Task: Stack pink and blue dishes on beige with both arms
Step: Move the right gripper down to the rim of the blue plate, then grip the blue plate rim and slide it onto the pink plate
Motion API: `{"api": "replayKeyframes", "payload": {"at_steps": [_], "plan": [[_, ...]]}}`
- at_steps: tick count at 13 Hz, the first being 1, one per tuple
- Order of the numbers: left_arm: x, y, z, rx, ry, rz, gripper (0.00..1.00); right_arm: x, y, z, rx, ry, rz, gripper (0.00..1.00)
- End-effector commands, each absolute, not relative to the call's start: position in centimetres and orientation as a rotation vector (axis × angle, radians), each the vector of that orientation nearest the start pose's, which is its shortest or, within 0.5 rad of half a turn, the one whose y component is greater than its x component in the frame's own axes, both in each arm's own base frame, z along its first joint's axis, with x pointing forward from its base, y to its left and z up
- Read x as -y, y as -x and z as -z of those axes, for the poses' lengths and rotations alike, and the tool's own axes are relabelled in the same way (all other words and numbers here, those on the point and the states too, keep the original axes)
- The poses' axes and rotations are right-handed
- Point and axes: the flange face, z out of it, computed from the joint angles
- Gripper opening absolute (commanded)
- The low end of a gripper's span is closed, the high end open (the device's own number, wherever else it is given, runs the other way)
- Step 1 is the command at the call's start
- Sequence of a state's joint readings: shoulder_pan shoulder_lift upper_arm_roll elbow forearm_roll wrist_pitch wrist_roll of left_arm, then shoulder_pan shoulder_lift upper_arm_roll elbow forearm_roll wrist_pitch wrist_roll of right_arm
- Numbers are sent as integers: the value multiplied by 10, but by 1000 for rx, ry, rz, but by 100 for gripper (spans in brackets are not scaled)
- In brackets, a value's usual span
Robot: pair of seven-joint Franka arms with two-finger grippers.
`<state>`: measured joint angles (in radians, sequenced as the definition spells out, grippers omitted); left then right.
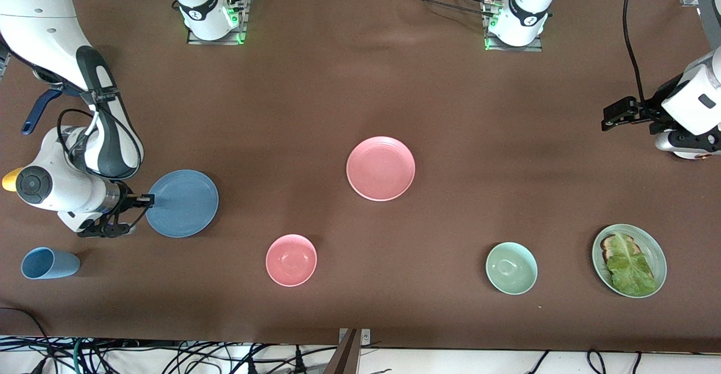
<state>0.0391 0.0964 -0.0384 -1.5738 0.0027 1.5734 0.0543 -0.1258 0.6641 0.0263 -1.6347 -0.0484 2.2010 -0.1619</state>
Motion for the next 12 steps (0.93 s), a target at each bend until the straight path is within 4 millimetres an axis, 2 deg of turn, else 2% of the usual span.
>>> {"api": "replayKeyframes", "payload": {"at_steps": [1,3,4,7,8,10,12], "plan": [[-1,-579,-571,-103,3117,-132,100,55,-674,-263,175,3121,-143,0],[0,-579,-569,-105,3117,-137,100,29,-681,-291,207,3083,-118,0],[0,-579,-569,-105,3117,-137,100,17,-685,-312,211,3052,-110,0],[1,-579,-569,-108,3117,-137,100,-12,-690,-350,222,2957,-185,0],[1,-579,-569,-108,3116,-137,100,-28,-689,-360,247,2938,-205,0],[2,-579,-569,-110,3116,-137,100,-57,-686,-365,248,2915,-224,0],[0,-578,-570,-108,3116,-137,100,-107,-681,-372,152,2901,-234,0]]}}
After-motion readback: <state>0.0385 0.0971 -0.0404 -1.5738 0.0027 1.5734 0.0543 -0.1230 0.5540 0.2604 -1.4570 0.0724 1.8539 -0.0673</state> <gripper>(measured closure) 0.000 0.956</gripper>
